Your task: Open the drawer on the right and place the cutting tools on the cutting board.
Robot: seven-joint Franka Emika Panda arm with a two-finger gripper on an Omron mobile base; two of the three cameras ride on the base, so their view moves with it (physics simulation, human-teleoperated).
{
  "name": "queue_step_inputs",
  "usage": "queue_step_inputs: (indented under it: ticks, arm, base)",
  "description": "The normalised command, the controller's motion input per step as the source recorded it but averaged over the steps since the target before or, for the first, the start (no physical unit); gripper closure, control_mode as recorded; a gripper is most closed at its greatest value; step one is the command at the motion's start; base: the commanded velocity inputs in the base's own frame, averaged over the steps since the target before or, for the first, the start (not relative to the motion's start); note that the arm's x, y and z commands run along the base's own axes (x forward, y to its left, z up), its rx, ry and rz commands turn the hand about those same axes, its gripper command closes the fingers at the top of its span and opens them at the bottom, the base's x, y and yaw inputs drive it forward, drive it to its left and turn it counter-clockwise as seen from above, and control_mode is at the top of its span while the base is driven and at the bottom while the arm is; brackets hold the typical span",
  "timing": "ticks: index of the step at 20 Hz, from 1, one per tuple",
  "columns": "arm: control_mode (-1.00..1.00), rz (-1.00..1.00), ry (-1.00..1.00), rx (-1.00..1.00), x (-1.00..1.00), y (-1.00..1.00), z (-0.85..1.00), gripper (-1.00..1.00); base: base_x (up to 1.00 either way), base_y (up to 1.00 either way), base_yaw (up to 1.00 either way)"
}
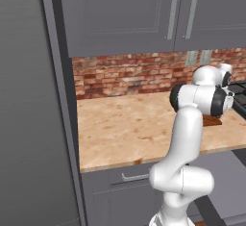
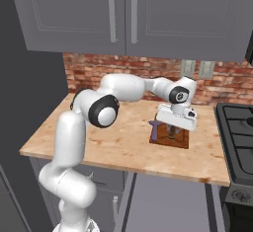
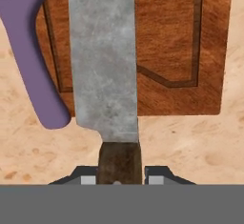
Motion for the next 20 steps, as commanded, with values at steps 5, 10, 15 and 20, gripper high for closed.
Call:
queue_step_inputs:
  ticks: [5,10,15,20]
  arm:
    - [-1.00,0.00,0.00,0.00,0.26,0.15,-0.16,1.00]
    - [-1.00,0.00,0.00,-0.03,0.31,0.06,-0.19,1.00]
    - [-1.00,0.00,0.00,-0.02,0.34,0.00,-0.18,1.00]
    - [-1.00,0.00,0.00,0.00,0.41,0.00,-0.15,1.00]
  base:
    - [0.00,0.00,0.00]
    - [0.00,0.00,0.00]
    - [0.00,0.00,0.00]
    - [0.00,0.00,0.00]
